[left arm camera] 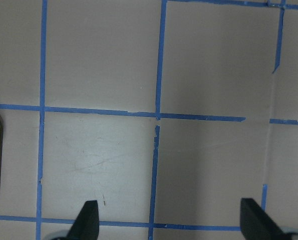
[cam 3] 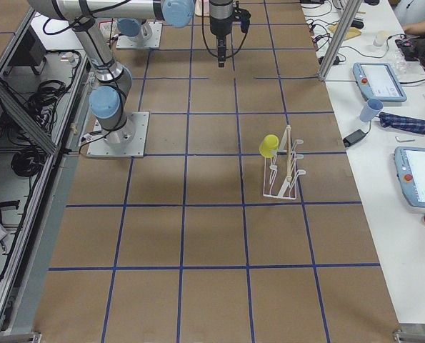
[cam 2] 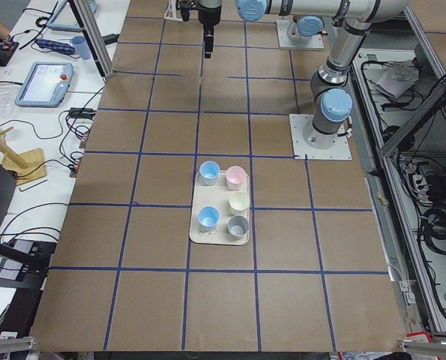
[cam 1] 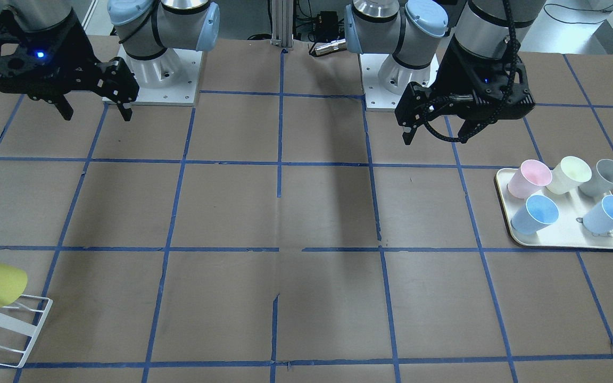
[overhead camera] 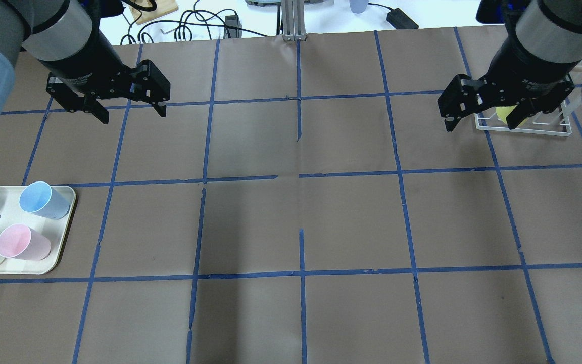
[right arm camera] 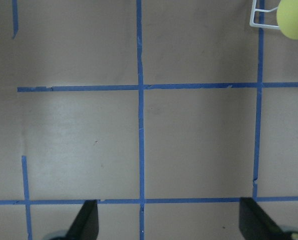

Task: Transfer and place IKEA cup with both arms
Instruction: 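Lower the right gripper around the yellow cup and close on it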

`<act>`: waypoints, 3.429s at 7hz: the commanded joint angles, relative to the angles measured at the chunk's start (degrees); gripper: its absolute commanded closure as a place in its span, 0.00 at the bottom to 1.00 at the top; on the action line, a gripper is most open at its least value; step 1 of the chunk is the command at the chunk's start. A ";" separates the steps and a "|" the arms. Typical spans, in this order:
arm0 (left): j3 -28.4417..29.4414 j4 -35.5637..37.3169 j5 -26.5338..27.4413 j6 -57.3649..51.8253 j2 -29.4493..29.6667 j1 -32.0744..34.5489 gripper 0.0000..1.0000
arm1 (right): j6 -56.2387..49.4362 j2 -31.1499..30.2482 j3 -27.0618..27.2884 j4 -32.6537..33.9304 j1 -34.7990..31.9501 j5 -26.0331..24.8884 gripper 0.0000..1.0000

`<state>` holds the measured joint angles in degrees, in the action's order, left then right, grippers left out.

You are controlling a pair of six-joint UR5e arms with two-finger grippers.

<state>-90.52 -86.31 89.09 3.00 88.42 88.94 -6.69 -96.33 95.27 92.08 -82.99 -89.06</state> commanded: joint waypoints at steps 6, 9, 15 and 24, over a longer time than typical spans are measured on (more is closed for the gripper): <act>0.00 0.00 0.03 -0.01 0.00 0.00 0.00 | -31.07 14.04 -0.70 16.96 15.74 0.82 0.00; 0.00 0.00 0.03 -0.01 0.00 0.00 0.00 | -36.62 21.51 -0.88 26.19 17.16 0.82 0.00; 0.00 0.00 0.03 -0.01 0.00 0.00 0.00 | -36.99 26.19 -0.88 33.34 17.95 2.84 0.00; 0.00 0.00 -0.06 -0.01 0.00 0.00 0.00 | -36.90 28.74 -0.79 34.83 17.95 2.93 0.09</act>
<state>-90.53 -86.26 89.04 2.99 88.42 88.95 -43.59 -67.65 94.45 127.02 -65.04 -86.07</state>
